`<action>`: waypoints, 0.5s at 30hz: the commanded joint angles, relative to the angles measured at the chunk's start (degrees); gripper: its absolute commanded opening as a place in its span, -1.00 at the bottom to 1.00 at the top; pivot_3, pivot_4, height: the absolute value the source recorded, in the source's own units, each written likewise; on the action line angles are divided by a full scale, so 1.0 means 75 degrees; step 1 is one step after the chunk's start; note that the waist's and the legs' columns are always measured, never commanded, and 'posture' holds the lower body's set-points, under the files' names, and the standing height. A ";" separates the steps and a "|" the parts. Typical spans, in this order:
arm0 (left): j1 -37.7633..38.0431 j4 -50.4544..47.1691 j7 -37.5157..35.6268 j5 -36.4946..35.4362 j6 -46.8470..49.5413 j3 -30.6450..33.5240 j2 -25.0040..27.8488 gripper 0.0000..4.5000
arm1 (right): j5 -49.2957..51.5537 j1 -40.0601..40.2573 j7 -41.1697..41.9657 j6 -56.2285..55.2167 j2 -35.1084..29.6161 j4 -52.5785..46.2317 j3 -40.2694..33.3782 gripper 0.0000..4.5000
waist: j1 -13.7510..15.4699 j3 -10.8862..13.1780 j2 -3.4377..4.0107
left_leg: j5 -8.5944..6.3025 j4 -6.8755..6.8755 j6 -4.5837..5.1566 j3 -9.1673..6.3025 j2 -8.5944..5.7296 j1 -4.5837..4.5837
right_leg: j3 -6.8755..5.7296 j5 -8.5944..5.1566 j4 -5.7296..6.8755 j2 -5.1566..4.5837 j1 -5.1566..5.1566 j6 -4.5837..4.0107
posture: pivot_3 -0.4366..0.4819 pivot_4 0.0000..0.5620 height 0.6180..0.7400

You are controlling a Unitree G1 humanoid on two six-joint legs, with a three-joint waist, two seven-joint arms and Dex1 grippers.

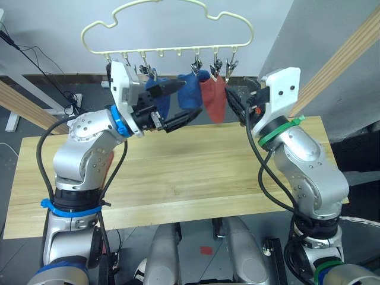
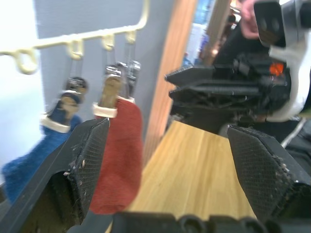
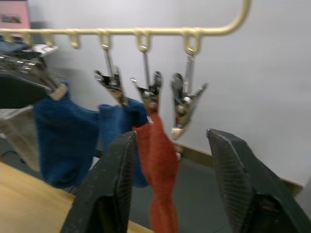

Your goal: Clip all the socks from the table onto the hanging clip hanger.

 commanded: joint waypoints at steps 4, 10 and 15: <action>-0.0060 -0.0403 -0.0202 0.0419 -0.0697 -0.0053 0.0283 0.88 | -0.0484 -0.0467 -0.0514 -0.0597 0.0354 0.0606 0.0007 0.14 | 0.0085 0.0000 0.0000 | 0.0005 0.0001 -0.0007 0.0001 0.0001 0.0003 | 0.0001 0.0000 0.0009 0.0000 -0.0005 0.0000 | -0.15 0.59 0.92; -0.0195 -0.0253 -0.0150 0.0543 -0.0770 -0.0060 0.0245 0.88 | -0.0605 -0.0586 -0.0535 -0.0739 0.0496 0.0861 0.0018 0.14 | 0.0139 0.0000 0.0000 | 0.0006 0.0002 -0.0008 0.0000 -0.0002 0.0001 | 0.0002 0.0000 0.0005 0.0000 -0.0003 0.0000 | -0.14 0.59 0.92; -0.0239 -0.0152 -0.0115 0.0631 -0.0849 -0.0117 0.0188 0.88 | -0.0698 -0.0718 -0.0554 -0.0914 0.0541 0.1079 0.0026 0.14 | 0.0141 0.0000 0.0000 | 0.0005 0.0001 -0.0009 -0.0001 -0.0001 0.0000 | -0.0003 0.0000 0.0005 -0.0002 -0.0002 -0.0001 | -0.15 0.58 0.92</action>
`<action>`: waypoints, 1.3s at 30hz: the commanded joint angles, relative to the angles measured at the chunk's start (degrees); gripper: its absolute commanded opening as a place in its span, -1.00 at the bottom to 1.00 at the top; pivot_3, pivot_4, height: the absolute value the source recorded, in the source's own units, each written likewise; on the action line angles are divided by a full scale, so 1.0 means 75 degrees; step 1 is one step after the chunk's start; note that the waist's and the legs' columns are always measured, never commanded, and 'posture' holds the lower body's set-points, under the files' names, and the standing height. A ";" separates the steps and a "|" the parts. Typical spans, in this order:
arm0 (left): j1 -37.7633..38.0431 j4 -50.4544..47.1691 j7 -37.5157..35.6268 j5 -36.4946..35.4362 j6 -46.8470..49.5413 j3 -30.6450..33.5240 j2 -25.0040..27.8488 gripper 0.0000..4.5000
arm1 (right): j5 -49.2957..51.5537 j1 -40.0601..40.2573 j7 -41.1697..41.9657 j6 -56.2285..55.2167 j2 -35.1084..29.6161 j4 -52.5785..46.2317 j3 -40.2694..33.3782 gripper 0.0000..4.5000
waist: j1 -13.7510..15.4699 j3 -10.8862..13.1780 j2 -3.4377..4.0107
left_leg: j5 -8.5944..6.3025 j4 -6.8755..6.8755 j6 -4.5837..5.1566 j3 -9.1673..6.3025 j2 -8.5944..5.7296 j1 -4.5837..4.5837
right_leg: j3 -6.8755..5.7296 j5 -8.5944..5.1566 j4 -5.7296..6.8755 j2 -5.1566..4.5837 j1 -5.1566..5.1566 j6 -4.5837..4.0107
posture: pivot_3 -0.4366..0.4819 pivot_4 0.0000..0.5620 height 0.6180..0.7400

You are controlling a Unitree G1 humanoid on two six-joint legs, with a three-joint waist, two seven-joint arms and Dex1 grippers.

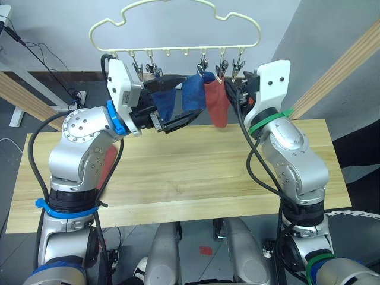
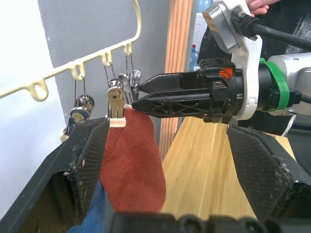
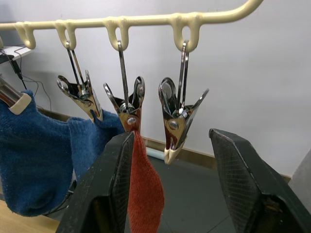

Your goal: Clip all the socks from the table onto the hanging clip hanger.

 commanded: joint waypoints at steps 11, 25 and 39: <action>-0.0069 -0.0015 0.0011 0.0142 -0.0272 -0.0061 -0.0050 0.88 | -0.0368 -0.0282 -0.0102 -0.0497 0.0066 0.0182 -0.0086 -0.22 | -0.0003 0.0000 0.0000 | 0.0000 0.0003 0.0000 0.0000 0.0001 0.0001 | 0.0000 0.0000 0.0006 0.0000 -0.0001 0.0000 | -0.15 0.57 0.92; 0.0069 -0.0039 -0.0040 0.0168 -0.0343 -0.0086 -0.0053 0.88 | -0.0421 -0.0542 -0.0225 -0.0727 0.0187 0.0457 -0.0126 -0.22 | -0.0006 0.0000 0.0000 | 0.0000 0.0009 0.0000 -0.0001 0.0001 0.0001 | 0.0000 0.0001 0.0013 0.0000 -0.0001 -0.0002 | -0.16 0.56 0.92; 0.0146 -0.0042 -0.0111 0.0201 -0.0368 -0.0070 -0.0018 0.88 | -0.0341 -0.0845 -0.0343 -0.1294 0.0578 0.0988 -0.0148 -0.22 | -0.0006 0.0000 0.0000 | 0.0001 0.0014 0.0000 -0.0003 0.0001 0.0001 | -0.0002 0.0002 0.0023 0.0000 0.0000 -0.0003 | -0.14 0.54 0.92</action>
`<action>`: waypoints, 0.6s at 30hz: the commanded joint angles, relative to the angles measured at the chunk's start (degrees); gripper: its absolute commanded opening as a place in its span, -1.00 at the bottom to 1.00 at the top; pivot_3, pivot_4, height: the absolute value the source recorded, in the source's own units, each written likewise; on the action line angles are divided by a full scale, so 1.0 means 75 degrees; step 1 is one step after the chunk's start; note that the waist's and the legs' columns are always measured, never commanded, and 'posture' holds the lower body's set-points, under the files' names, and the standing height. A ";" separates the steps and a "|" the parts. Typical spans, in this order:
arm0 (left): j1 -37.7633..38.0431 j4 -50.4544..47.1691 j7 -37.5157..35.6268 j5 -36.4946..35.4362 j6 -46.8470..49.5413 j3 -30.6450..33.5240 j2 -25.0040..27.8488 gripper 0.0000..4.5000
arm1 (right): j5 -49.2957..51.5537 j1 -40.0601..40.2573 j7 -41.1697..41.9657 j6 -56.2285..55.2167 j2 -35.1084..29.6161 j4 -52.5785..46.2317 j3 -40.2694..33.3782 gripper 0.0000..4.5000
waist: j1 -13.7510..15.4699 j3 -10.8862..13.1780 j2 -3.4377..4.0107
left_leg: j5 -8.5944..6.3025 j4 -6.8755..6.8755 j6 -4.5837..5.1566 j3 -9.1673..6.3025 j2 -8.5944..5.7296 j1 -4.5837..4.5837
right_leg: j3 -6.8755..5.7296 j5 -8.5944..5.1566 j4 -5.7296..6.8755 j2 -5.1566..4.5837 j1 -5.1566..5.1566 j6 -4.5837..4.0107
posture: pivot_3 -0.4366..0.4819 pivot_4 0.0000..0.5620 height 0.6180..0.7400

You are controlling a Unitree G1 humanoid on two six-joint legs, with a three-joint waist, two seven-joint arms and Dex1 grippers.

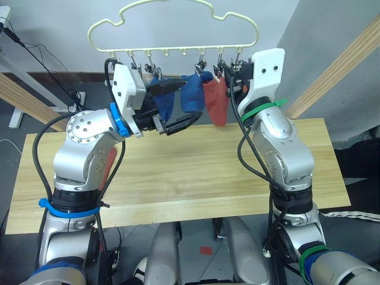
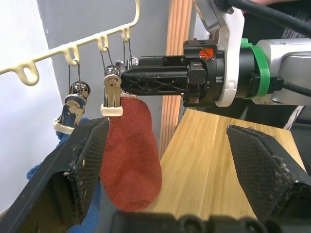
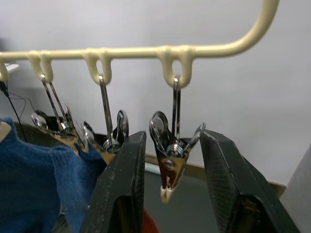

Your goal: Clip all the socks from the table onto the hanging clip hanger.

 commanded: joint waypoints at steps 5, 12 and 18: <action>0.0082 -0.0177 -0.0028 -0.0001 -0.0169 0.0072 0.0043 0.88 | 0.0104 -0.0213 -0.0016 -0.0507 0.0251 -0.0055 -0.0167 -0.22 | 0.0002 0.0000 0.0000 | 0.0000 0.0003 0.0000 -0.0002 0.0000 0.0000 | -0.0001 0.0000 0.0005 0.0000 0.0000 0.0000 | -0.14 0.54 0.92; 0.0118 -0.0209 -0.0042 0.0019 -0.0164 0.0078 0.0101 0.88 | 0.0182 -0.0312 0.0033 -0.0635 0.0434 0.0166 -0.0252 -0.22 | 0.0003 0.0000 0.0000 | 0.0000 0.0006 0.0000 -0.0002 0.0000 0.0001 | -0.0001 0.0001 0.0010 0.0000 0.0000 -0.0001 | -0.12 0.54 0.92; 0.0151 -0.0253 -0.0035 0.0017 -0.0134 0.0100 0.0147 0.88 | 0.0190 -0.0344 0.0042 -0.0736 0.0517 0.0237 -0.0305 -0.22 | 0.0005 0.0000 0.0000 | 0.0000 0.0006 0.0000 -0.0003 0.0000 0.0001 | -0.0001 0.0001 0.0012 0.0000 0.0000 -0.0002 | -0.10 0.55 0.92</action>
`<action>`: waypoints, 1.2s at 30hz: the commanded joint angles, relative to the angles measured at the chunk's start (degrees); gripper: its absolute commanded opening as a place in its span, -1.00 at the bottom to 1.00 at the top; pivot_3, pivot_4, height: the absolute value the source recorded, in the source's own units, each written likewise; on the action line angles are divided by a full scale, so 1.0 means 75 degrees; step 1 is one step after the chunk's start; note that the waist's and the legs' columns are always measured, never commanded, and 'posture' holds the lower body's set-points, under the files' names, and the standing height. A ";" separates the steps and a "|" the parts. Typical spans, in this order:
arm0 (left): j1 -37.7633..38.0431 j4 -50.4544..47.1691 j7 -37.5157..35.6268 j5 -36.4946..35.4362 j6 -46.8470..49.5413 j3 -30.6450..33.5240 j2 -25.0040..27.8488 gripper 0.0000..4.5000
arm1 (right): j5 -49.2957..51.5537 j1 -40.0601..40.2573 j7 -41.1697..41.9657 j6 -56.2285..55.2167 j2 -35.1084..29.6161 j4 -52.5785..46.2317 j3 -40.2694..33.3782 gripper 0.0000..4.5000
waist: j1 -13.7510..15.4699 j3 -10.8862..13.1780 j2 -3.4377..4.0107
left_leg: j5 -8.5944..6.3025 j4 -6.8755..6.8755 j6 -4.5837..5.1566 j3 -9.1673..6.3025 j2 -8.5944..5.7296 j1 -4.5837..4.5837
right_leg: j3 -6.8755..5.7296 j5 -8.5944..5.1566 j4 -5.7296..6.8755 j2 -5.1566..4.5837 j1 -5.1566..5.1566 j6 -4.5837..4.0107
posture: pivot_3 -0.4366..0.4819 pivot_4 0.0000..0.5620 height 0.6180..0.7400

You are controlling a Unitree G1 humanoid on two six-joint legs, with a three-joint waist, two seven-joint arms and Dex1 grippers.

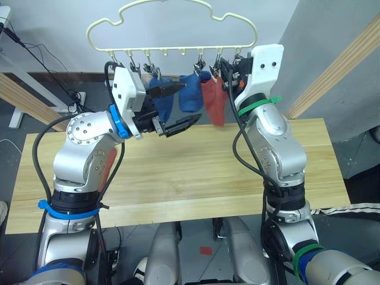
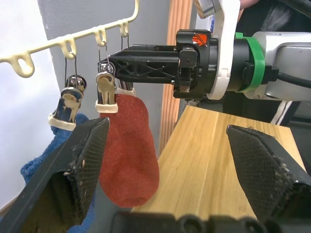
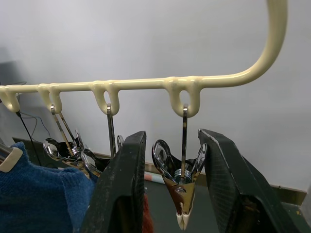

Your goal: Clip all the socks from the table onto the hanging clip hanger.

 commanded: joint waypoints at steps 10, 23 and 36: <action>0.0291 -0.0306 0.0429 0.0028 0.0250 0.0187 0.0146 0.88 | 0.0060 -0.0149 -0.0004 -0.0289 0.0061 -0.0259 -0.0104 -0.81 | -0.0002 0.0000 0.0000 | 0.0000 0.0001 0.0000 -0.0001 0.0000 0.0000 | 0.0001 0.0000 0.0002 0.0000 0.0000 0.0000 | -0.10 0.55 0.92; 0.1345 -0.0578 0.1809 0.0841 0.0798 0.0246 0.0286 0.88 | 0.0049 -0.0247 0.0033 -0.0322 -0.0051 -0.0223 -0.0127 -0.99 | 0.0000 0.0000 0.0000 | 0.0000 0.0000 0.0000 -0.0001 0.0002 0.0003 | 0.0003 0.0000 0.0006 -0.0001 -0.0001 0.0000 | -0.10 0.55 0.92; 0.2384 0.0939 0.5797 0.2267 0.1941 0.2130 -0.0558 0.94 | 0.0054 -0.0263 0.0139 -0.0198 -0.0184 -0.0230 -0.0075 -1.00 | 0.0010 -0.0001 -0.0001 | -0.0012 0.0001 0.0023 -0.0010 0.0004 0.0007 | -0.0005 0.0000 0.0018 -0.0002 -0.0001 0.0000 | -0.12 0.59 0.92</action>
